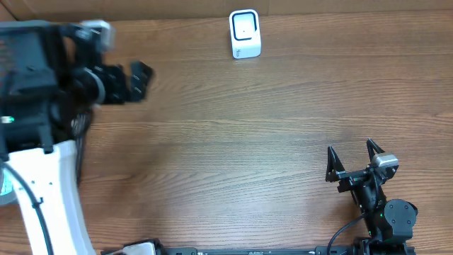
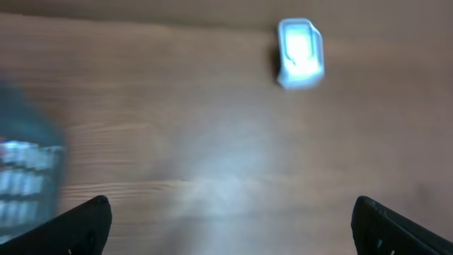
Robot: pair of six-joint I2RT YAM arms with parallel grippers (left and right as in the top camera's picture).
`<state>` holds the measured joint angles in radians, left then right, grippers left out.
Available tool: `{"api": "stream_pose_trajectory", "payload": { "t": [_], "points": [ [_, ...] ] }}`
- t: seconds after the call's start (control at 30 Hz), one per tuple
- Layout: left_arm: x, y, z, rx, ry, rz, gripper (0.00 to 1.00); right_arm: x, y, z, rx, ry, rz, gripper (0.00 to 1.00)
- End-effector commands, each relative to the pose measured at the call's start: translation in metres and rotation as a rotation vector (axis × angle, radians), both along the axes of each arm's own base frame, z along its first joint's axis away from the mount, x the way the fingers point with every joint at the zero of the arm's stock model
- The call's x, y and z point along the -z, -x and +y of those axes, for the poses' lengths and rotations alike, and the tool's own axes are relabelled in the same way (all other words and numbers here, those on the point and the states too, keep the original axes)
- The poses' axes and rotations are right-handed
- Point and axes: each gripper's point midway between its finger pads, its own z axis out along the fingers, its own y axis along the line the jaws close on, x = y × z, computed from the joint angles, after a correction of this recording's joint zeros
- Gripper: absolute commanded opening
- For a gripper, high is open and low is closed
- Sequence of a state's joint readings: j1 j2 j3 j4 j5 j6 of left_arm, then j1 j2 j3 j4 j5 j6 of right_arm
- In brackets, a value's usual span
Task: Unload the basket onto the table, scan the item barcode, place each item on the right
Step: 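Reach the left gripper into the grey basket toward the spaghetti pack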
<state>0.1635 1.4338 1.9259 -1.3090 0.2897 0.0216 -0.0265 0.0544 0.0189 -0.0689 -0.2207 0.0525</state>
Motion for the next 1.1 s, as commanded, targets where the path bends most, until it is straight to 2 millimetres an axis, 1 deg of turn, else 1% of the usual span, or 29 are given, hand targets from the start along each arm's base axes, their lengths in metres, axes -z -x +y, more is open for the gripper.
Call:
{"api": "stream_pose_trajectory", "payload": {
  "t": [0.0, 0.03, 0.1, 0.13, 0.2, 0.3, 0.4, 0.47, 0.57, 0.63, 0.73, 0.83, 0.87, 0.97, 1.0, 1.07],
  "points": [
    [-0.044, 0.001, 0.065, -0.293, 0.019, -0.097, 1.0, 0.002, 0.0, -0.001, 0.008, 0.003, -0.005, 1.0],
    [-0.049, 0.003, 0.085, -0.373, 0.022, -0.109, 1.0, 0.002, 0.0, -0.001, 0.008, 0.003, -0.005, 1.0],
    [-0.05, 0.012, 0.13, -0.554, 0.027, -0.109, 1.0, 0.002, 0.0, -0.001, 0.007, 0.003, -0.005, 1.0],
    [-0.047, 0.018, 0.151, -0.639, 0.036, -0.103, 1.0, 0.002, 0.0, -0.001, 0.008, 0.003, -0.005, 1.0],
    [-0.039, 0.029, 0.186, -0.757, 0.057, -0.086, 1.0, 0.002, 0.0, -0.001, 0.007, 0.003, -0.005, 1.0],
    [-0.022, 0.044, 0.229, -0.899, 0.091, -0.043, 1.0, 0.002, 0.0, -0.001, 0.008, 0.003, -0.005, 1.0],
    [-0.002, 0.055, 0.259, -0.994, 0.128, 0.011, 1.0, 0.002, 0.0, -0.001, 0.007, 0.003, -0.005, 1.0],
    [0.011, 0.056, 0.27, -0.998, 0.122, 0.052, 1.0, 0.002, 0.0, -0.001, 0.008, 0.003, -0.005, 1.0],
    [0.033, 0.051, 0.282, -0.972, 0.091, 0.122, 1.0, 0.002, 0.0, -0.001, 0.007, 0.003, -0.005, 1.0],
    [0.048, 0.047, 0.29, -0.957, 0.071, 0.165, 0.97, 0.002, 0.0, -0.001, 0.008, 0.003, -0.005, 1.0],
    [0.063, 0.041, 0.297, -0.92, 0.053, 0.202, 0.94, 0.002, 0.0, -0.001, 0.008, 0.003, -0.005, 1.0],
    [0.078, 0.036, 0.302, -0.87, 0.024, 0.246, 0.84, 0.002, 0.0, -0.001, 0.008, 0.003, -0.005, 1.0],
    [0.084, 0.037, 0.304, -0.868, 0.014, 0.266, 0.82, 0.002, 0.0, -0.001, 0.007, 0.003, -0.005, 1.0],
    [0.104, 0.039, 0.31, -0.843, -0.018, 0.332, 0.8, 0.002, 0.0, -0.001, 0.008, 0.003, -0.005, 1.0],
    [0.116, 0.035, 0.311, -0.797, -0.023, 0.361, 0.8, 0.002, 0.0, -0.001, 0.007, 0.003, -0.005, 1.0],
    [0.126, 0.028, 0.309, -0.739, -0.012, 0.37, 0.8, 0.002, 0.0, -0.001, 0.008, 0.003, -0.005, 1.0]
  ]
}}
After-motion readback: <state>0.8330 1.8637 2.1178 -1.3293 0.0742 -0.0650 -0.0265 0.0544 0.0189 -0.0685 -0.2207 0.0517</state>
